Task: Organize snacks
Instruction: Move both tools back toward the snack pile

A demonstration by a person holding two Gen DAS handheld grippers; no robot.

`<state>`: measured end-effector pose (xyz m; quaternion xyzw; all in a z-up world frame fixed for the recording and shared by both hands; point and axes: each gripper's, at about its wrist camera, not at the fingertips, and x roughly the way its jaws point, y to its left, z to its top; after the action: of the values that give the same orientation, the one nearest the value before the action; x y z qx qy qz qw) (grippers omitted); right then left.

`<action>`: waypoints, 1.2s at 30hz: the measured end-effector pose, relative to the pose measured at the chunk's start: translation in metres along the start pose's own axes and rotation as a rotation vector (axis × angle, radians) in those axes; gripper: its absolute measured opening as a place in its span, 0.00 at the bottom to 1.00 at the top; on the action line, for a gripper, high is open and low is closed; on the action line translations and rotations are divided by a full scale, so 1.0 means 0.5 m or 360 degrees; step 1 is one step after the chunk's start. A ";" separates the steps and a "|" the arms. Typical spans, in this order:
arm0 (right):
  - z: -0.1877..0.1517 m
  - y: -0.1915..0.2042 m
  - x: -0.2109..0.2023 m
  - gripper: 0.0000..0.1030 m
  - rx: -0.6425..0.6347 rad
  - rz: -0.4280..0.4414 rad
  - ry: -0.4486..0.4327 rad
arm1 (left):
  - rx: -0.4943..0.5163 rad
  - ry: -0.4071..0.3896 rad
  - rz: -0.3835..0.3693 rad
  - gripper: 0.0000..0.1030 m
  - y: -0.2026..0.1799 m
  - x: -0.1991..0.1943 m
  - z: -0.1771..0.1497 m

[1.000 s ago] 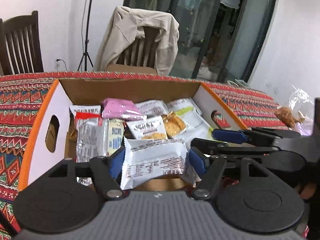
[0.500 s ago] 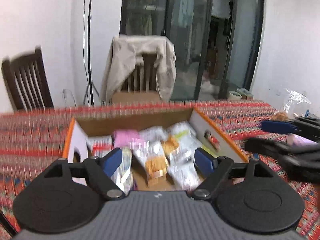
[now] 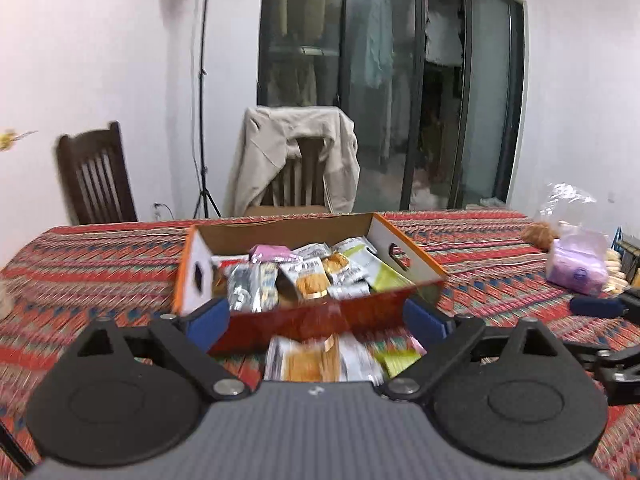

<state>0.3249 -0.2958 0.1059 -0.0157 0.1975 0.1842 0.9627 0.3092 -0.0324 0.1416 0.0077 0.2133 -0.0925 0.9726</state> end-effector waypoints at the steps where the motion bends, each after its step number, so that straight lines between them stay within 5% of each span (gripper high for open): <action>1: -0.019 0.007 -0.018 0.75 -0.0003 0.0008 0.0002 | -0.0020 -0.0015 0.0012 0.97 -0.004 -0.035 -0.023; 7: -0.132 0.063 -0.124 0.83 0.0003 0.0022 0.0020 | -0.0098 -0.0004 0.0098 0.98 -0.031 -0.187 -0.173; 14: -0.230 0.108 -0.164 0.84 -0.0002 0.0035 0.0163 | -0.0110 0.0202 0.0138 0.98 -0.038 -0.214 -0.275; 25: -0.239 0.143 -0.162 0.84 -0.0036 0.0041 0.0210 | -0.0101 0.0191 0.0108 0.98 -0.030 -0.202 -0.276; 36: -0.201 0.135 -0.050 0.81 0.0041 0.0059 0.0272 | -0.0061 0.0175 0.0004 0.98 -0.017 -0.073 -0.223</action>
<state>0.2416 -0.2519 0.0259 -0.0155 0.2814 0.1974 0.9389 0.2290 -0.0283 0.0554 -0.0055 0.2682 -0.0868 0.9594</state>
